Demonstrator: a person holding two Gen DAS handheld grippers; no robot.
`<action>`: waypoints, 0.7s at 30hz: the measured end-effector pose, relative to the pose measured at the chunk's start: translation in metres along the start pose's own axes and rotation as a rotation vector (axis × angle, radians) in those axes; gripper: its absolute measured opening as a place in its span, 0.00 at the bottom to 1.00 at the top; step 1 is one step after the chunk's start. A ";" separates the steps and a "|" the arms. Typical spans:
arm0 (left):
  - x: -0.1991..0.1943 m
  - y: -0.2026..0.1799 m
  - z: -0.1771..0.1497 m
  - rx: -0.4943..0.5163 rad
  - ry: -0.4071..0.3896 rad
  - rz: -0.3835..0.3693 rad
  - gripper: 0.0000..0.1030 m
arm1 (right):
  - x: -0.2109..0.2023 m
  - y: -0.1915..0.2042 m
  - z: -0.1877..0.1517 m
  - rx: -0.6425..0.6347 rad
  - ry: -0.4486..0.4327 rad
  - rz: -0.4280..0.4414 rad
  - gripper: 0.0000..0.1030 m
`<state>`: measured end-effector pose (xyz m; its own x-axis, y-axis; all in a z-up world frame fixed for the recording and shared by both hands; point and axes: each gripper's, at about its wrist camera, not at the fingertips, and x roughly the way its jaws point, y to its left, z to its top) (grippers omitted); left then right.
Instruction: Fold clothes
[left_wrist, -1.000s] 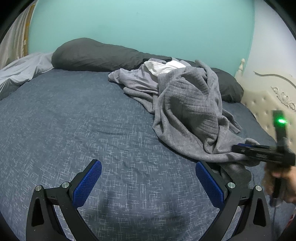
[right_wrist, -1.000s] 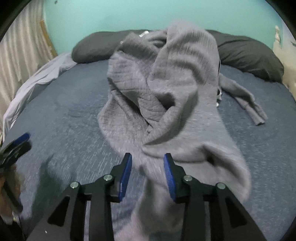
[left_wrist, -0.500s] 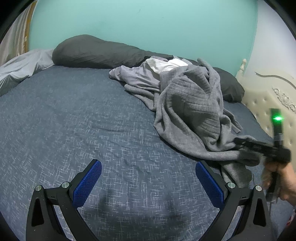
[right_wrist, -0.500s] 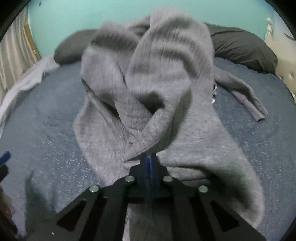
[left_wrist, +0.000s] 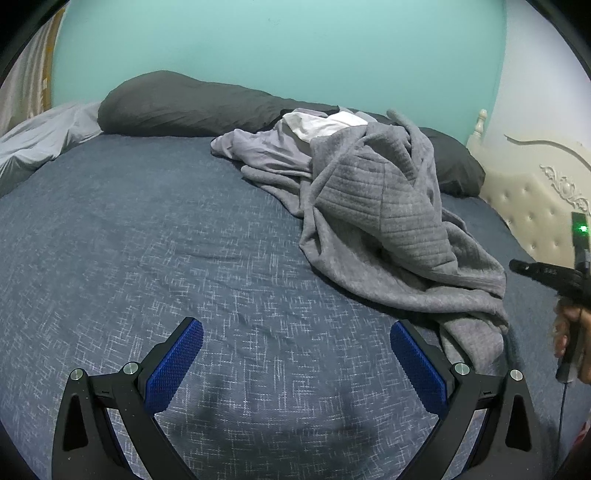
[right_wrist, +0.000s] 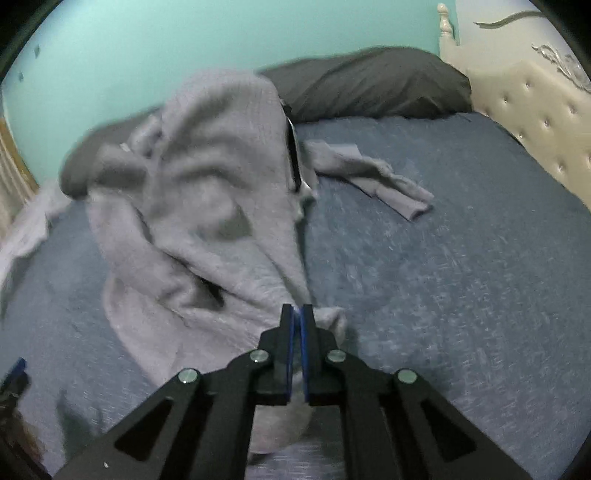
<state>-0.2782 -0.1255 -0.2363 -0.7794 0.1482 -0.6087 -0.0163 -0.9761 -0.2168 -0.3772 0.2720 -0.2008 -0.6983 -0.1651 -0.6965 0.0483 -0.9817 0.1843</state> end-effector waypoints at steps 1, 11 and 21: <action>0.000 0.000 0.000 -0.001 0.000 0.001 1.00 | -0.003 0.008 0.001 -0.027 -0.014 0.006 0.04; -0.003 0.004 0.001 -0.011 -0.004 -0.003 1.00 | 0.012 0.060 -0.020 -0.218 0.042 -0.003 0.31; 0.001 0.004 0.002 -0.006 0.000 0.001 1.00 | 0.059 0.051 -0.026 -0.225 0.136 -0.074 0.24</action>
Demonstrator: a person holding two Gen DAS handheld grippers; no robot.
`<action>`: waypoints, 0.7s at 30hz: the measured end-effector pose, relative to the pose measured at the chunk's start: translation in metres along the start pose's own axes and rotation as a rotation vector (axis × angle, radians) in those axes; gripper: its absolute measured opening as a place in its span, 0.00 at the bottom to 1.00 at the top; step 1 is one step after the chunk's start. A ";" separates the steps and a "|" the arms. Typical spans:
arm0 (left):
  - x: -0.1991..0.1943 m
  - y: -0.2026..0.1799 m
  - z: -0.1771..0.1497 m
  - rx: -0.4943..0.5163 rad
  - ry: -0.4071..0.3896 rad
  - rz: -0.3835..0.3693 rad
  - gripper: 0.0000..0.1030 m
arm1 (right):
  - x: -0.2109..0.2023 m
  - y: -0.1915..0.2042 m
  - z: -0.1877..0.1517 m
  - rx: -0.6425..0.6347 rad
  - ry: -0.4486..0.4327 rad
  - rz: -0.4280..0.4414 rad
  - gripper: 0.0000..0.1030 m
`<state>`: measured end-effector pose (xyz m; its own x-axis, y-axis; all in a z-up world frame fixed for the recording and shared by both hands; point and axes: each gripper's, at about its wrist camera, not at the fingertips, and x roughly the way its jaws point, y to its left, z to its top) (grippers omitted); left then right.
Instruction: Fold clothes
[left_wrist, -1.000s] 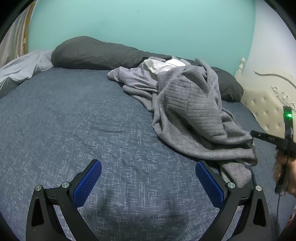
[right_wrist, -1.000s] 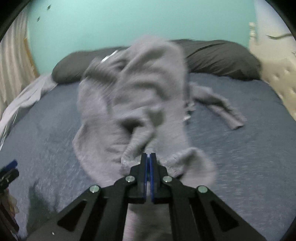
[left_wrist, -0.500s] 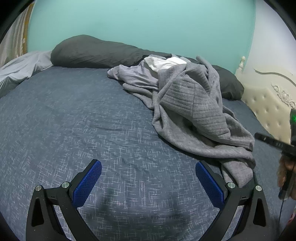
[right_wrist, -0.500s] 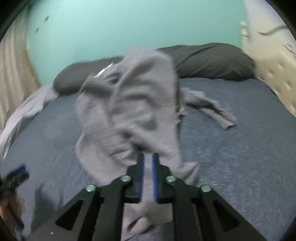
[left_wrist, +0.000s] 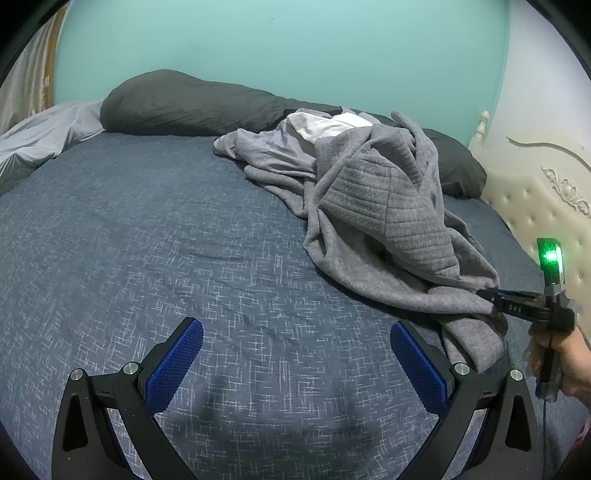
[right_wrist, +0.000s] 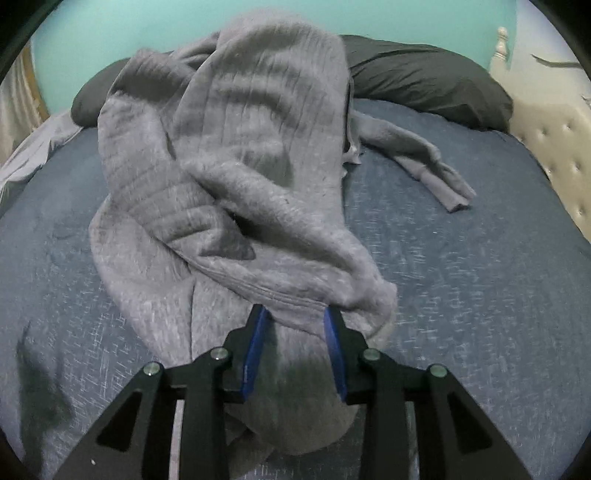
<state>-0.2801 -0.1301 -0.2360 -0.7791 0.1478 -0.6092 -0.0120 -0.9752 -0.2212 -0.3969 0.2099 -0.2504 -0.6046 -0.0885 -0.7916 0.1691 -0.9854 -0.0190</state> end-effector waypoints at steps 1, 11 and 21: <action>0.000 -0.001 0.000 0.002 -0.001 0.001 1.00 | -0.001 0.001 0.001 -0.013 -0.007 0.005 0.16; -0.028 -0.015 0.004 0.015 -0.045 -0.008 1.00 | -0.060 0.001 0.020 -0.052 -0.123 0.093 0.00; -0.031 -0.007 -0.003 0.013 -0.029 0.001 1.00 | -0.014 0.003 0.005 -0.083 0.000 0.048 0.44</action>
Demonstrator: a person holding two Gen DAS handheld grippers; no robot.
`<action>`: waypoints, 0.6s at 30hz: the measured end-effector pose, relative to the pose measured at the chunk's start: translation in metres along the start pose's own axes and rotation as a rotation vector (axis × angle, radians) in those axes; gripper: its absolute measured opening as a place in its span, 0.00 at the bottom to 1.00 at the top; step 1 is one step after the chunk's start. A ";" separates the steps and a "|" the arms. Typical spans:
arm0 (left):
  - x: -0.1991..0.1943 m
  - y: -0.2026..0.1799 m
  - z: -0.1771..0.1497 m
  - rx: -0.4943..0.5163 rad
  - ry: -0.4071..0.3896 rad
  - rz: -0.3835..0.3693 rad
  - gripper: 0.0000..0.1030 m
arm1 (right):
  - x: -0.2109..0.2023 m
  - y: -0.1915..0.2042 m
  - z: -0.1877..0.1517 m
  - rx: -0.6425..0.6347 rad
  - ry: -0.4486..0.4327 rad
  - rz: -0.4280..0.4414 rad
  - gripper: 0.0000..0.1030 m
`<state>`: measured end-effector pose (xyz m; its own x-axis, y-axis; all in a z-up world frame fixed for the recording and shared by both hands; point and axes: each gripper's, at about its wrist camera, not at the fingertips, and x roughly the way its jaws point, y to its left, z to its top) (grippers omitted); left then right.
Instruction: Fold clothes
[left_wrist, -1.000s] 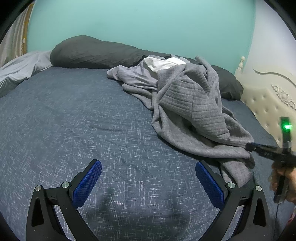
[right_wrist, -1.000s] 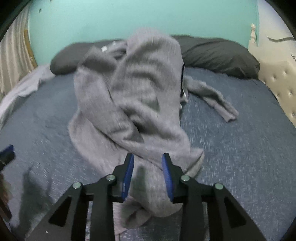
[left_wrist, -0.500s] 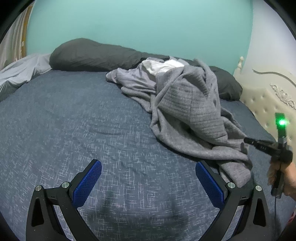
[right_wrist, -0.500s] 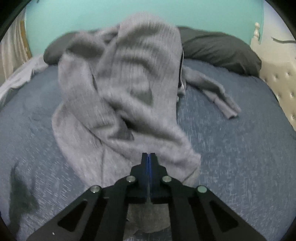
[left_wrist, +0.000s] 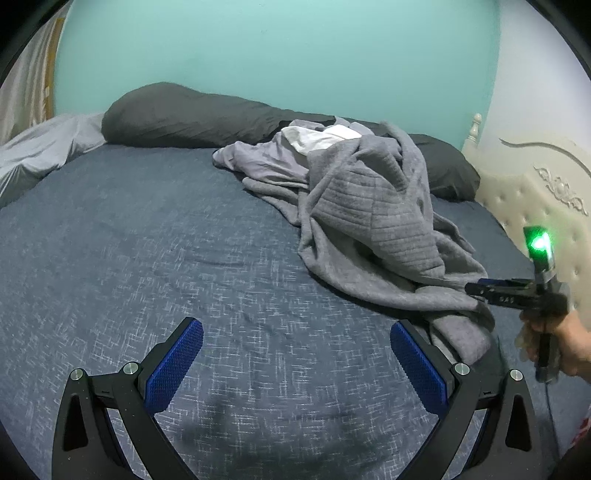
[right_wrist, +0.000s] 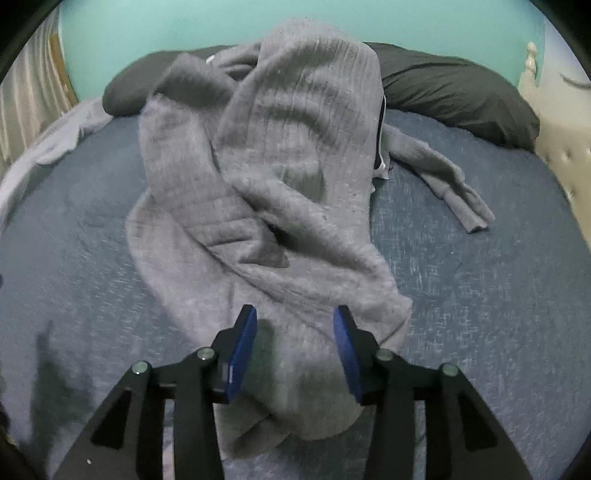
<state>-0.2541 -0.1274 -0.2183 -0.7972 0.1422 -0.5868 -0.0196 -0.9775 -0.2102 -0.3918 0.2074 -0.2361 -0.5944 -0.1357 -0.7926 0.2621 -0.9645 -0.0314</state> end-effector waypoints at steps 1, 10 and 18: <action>0.002 0.002 0.000 -0.006 0.002 -0.001 1.00 | 0.005 0.001 0.001 -0.011 0.000 -0.017 0.44; 0.014 0.003 -0.005 0.007 0.031 -0.002 1.00 | 0.040 0.005 0.005 -0.086 0.024 -0.058 0.33; 0.010 -0.006 -0.002 0.021 0.024 -0.026 1.00 | -0.001 0.008 0.011 -0.121 -0.101 -0.051 0.06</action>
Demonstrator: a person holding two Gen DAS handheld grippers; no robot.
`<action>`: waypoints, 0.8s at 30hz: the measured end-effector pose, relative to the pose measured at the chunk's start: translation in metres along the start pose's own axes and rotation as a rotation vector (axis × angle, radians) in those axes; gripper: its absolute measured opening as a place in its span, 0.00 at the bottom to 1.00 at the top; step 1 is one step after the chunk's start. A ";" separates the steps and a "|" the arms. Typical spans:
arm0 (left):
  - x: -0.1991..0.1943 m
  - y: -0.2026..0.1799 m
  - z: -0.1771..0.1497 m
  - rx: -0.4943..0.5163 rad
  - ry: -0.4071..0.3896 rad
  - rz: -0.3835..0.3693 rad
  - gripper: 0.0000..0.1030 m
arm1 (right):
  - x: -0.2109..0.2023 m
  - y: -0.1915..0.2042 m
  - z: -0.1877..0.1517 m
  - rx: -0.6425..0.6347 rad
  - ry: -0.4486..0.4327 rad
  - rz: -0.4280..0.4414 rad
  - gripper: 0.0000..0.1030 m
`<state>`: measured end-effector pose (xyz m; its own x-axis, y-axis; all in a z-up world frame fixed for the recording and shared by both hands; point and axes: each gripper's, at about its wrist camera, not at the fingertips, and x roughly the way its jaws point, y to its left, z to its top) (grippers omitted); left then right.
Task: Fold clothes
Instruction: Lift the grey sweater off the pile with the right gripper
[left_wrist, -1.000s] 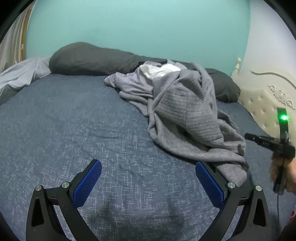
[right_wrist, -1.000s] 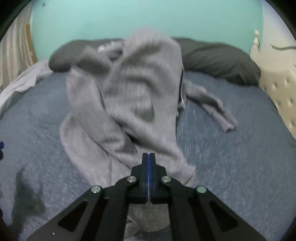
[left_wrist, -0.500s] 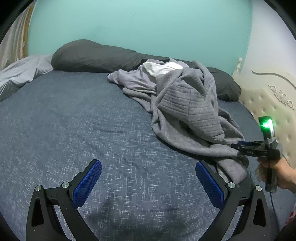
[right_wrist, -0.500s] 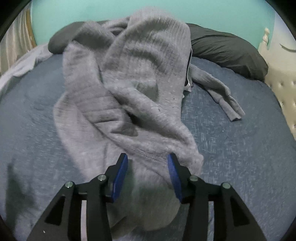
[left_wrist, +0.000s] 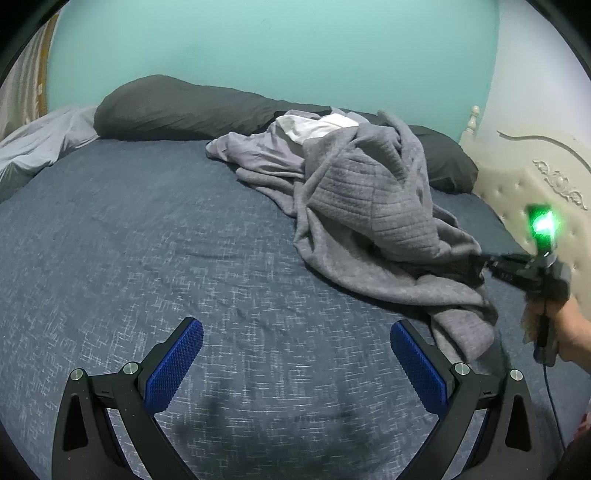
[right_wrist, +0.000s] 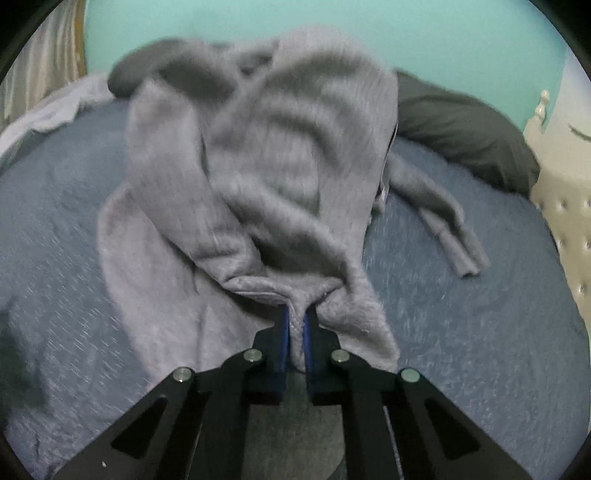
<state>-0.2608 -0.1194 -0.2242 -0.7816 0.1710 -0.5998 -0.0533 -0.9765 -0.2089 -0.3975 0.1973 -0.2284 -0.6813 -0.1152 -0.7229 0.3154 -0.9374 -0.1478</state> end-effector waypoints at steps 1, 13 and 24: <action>-0.002 -0.003 0.001 0.005 -0.005 -0.009 1.00 | -0.012 0.001 0.004 -0.003 -0.027 0.010 0.06; -0.057 -0.053 0.036 0.077 -0.056 -0.060 1.00 | -0.159 0.016 0.064 -0.089 -0.291 0.094 0.05; -0.148 -0.094 0.081 0.117 -0.133 -0.113 1.00 | -0.314 0.024 0.088 -0.136 -0.495 0.149 0.05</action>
<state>-0.1899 -0.0634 -0.0533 -0.8413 0.2692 -0.4687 -0.2110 -0.9619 -0.1738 -0.2341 0.1824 0.0543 -0.8422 -0.4163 -0.3427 0.4933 -0.8515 -0.1777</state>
